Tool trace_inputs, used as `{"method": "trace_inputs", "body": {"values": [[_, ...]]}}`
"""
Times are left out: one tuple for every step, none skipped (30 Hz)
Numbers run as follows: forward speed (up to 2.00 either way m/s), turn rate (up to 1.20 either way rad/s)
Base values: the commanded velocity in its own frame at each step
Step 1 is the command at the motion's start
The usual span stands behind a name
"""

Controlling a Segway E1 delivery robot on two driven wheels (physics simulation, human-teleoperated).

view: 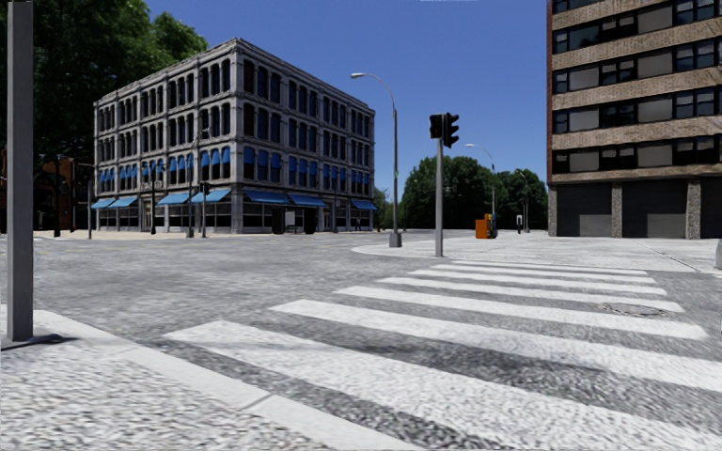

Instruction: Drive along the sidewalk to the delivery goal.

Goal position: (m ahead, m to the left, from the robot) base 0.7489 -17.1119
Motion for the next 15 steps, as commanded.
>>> {"method": "trace_inputs", "body": {"values": [[2.00, -0.48], [2.00, -0.48], [2.00, -0.48], [2.00, -0.48], [2.00, -0.48], [2.00, -0.48], [2.00, -0.48], [2.00, -0.48], [2.00, -0.48], [2.00, -0.48], [2.00, -0.48], [2.00, -0.48], [2.00, -0.48], [2.00, -0.48], [2.00, -0.48]]}}
